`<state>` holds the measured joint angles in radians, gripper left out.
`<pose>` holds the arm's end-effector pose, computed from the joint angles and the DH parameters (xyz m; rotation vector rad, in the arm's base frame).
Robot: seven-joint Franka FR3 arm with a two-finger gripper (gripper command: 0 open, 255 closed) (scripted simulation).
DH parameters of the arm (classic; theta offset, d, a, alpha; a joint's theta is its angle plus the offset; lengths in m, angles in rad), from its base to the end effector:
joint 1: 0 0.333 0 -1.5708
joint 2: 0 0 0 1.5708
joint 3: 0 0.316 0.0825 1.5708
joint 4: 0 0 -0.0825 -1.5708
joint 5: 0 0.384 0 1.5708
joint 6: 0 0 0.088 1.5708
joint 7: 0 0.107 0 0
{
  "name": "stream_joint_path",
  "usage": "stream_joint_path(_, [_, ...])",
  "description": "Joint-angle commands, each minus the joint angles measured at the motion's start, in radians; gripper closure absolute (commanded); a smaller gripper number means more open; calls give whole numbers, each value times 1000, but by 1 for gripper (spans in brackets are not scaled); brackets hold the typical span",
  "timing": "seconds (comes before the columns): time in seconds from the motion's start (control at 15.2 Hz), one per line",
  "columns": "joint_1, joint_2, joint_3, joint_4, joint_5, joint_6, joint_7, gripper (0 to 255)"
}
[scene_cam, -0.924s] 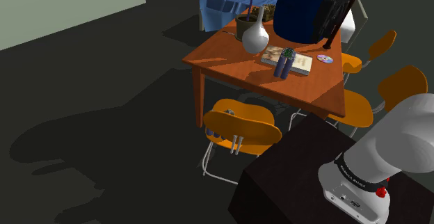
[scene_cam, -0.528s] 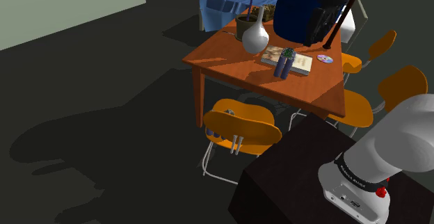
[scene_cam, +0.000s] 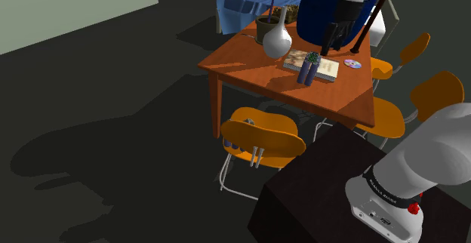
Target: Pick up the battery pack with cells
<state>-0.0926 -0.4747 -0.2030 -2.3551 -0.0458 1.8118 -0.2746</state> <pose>0.3816 -0.1268 0.4962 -3.0730 -0.0263 0.0929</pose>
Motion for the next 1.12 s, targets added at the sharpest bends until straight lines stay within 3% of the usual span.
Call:
stream_joint_path(0.0, [-10, 54, -24, 4, -10, 55, -22, 0])
stream_joint_path(0.53, [-43, 308, -114, 96, -1, 231, -116, 0])
stream_joint_path(1.06, [-91, 591, -173, 262, 81, 351, -230, 0])
